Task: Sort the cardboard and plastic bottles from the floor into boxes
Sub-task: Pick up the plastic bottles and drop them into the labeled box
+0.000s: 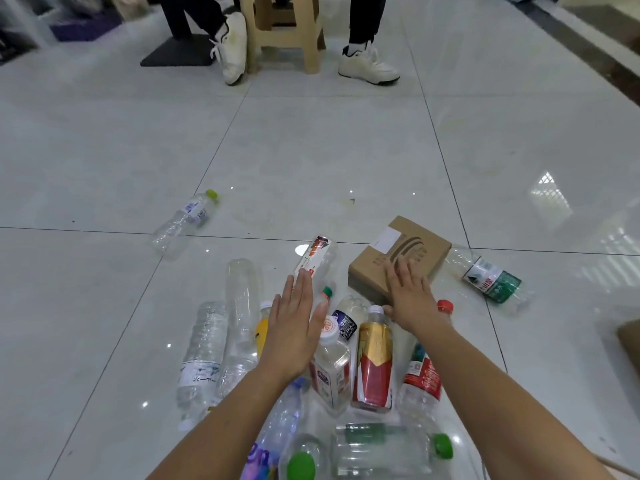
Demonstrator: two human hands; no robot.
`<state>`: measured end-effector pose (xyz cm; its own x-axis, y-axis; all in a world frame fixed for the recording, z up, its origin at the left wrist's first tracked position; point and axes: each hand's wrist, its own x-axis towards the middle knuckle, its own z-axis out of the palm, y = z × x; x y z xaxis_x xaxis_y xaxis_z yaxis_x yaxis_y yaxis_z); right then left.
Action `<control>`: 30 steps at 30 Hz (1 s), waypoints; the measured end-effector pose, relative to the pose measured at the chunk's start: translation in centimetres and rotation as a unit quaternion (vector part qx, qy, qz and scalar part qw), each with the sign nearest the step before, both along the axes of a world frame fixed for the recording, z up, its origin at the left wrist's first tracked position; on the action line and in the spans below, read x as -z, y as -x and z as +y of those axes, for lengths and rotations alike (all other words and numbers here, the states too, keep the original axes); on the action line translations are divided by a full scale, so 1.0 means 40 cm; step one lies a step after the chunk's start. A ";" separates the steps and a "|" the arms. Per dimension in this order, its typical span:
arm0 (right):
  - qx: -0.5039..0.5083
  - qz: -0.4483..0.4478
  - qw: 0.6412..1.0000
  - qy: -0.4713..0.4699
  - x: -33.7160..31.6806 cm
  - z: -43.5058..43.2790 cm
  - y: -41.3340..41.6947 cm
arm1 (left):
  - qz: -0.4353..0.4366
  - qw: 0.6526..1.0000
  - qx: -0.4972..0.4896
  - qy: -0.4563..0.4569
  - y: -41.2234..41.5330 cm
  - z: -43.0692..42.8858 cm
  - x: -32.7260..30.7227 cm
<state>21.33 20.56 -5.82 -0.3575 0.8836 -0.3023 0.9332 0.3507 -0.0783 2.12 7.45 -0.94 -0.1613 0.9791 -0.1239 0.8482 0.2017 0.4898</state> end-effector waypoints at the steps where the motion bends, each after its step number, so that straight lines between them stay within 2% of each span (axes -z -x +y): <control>1: 0.003 0.005 1.000 0.006 -0.002 0.001 0.005 | 0.002 1.000 0.010 0.001 -0.002 -0.005 -0.001; 6: -0.005 -0.031 0.999 -0.014 -0.013 -0.009 0.025 | 0.014 0.999 0.049 -0.011 0.008 0.001 -0.001; 10: 0.004 -0.055 0.998 -0.017 -0.020 -0.028 0.021 | 0.012 0.999 0.037 -0.018 0.009 -0.011 0.000; 15: 0.068 -0.001 0.998 -0.003 -0.017 -0.036 0.040 | 0.024 0.998 0.056 -0.016 0.007 -0.023 -0.005; 17: 0.075 -0.011 0.997 0.022 -0.012 -0.042 0.058 | 0.036 0.997 0.069 -0.019 0.013 -0.022 -0.009; 20: 0.067 -0.051 0.995 0.046 -0.002 -0.053 0.065 | 0.046 0.995 0.083 -0.017 0.024 -0.034 -0.007; 25: 0.060 -0.049 0.996 0.042 -0.007 -0.062 0.046 | 0.041 0.996 0.083 -0.006 0.035 -0.045 0.000; 28: 0.017 -0.102 0.995 0.014 -0.016 -0.052 0.030 | 0.049 0.994 0.094 -0.009 0.035 -0.042 0.000; 30: 0.002 -0.122 0.992 0.028 -0.027 -0.039 0.027 | 0.051 0.993 0.103 -0.009 0.035 -0.044 0.000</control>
<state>20.26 18.98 -4.73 -0.2633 0.8642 -0.4288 0.9283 0.3480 0.1312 0.71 5.67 -0.95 0.0312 0.9946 -0.0986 0.9161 0.0110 0.4008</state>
